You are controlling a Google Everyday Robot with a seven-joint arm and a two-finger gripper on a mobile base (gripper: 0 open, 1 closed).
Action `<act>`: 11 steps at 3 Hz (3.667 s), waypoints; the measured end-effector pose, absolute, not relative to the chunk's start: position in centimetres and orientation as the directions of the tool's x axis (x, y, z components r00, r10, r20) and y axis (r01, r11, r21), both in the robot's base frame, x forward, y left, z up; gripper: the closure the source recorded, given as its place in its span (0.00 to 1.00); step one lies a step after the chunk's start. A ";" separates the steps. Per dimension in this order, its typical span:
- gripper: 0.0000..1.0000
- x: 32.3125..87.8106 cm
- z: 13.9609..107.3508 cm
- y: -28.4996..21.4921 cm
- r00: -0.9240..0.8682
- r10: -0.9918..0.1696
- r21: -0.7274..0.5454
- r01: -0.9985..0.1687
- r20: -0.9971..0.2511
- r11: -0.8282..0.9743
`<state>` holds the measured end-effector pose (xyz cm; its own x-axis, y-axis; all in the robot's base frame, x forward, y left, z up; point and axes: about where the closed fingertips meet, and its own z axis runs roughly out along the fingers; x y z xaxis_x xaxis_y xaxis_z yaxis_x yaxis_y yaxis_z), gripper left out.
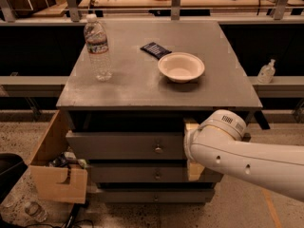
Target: Open top drawer
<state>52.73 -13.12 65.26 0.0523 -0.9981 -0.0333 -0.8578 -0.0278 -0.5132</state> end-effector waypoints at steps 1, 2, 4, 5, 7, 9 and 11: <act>0.00 52.6 66.0 -13.3 0.057 -0.998 -0.518 -0.854 -0.023 -0.037; 0.00 52.1 67.8 -13.8 0.059 -0.998 -0.525 -0.849 0.021 -0.062; 0.39 51.8 69.0 -14.5 0.065 -0.994 -0.498 -0.861 0.090 -0.101; 0.61 51.8 69.1 -14.5 0.065 -0.994 -0.499 -0.860 0.091 -0.102; 1.00 51.7 69.5 -14.5 0.064 -0.994 -0.503 -0.858 0.093 -0.102; 1.00 48.3 70.0 -15.5 0.048 -0.994 -0.465 -0.881 0.095 -0.087; 1.00 39.4 71.7 -16.3 0.049 -0.991 -0.336 -0.938 0.126 -0.089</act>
Offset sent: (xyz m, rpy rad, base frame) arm -0.0132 -0.0152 0.0492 -0.1167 -0.0220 0.0044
